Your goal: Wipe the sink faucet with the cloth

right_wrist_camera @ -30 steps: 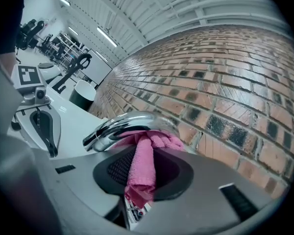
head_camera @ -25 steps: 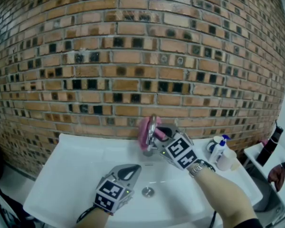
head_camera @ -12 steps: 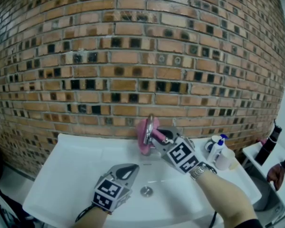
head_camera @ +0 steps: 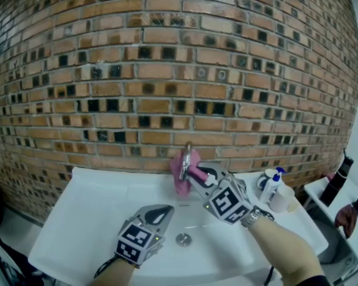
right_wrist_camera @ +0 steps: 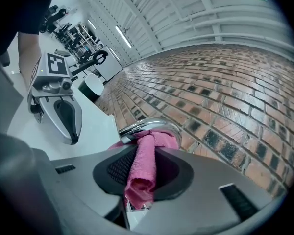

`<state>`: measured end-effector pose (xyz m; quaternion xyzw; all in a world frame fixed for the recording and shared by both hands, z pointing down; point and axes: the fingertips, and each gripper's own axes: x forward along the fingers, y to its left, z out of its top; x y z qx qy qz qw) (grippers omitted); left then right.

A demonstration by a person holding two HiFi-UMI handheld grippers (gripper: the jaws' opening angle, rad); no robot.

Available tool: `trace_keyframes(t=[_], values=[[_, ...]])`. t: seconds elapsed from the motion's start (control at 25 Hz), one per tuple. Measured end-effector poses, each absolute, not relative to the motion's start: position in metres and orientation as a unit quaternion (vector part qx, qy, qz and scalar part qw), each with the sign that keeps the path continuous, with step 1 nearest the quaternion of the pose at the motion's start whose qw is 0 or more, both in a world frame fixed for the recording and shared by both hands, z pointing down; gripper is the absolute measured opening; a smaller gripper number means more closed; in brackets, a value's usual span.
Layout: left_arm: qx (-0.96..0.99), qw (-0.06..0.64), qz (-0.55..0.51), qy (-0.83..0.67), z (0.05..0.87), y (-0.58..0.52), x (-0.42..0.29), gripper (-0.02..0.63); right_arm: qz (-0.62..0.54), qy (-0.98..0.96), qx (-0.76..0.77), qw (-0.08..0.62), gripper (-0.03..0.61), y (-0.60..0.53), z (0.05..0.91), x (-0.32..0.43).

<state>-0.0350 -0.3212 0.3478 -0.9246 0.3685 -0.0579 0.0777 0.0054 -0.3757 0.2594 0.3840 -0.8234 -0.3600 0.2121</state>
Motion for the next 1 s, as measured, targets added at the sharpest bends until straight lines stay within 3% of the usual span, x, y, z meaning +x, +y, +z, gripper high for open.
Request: trace_keyframes(t=[1.0], values=[[-0.918, 0.078, -0.064, 0.383, 0.352, -0.327, -0.044, 0.017, -0.364, -0.823, 0.361, 0.244, 0.084, -0.352, 0.3, 0.006]])
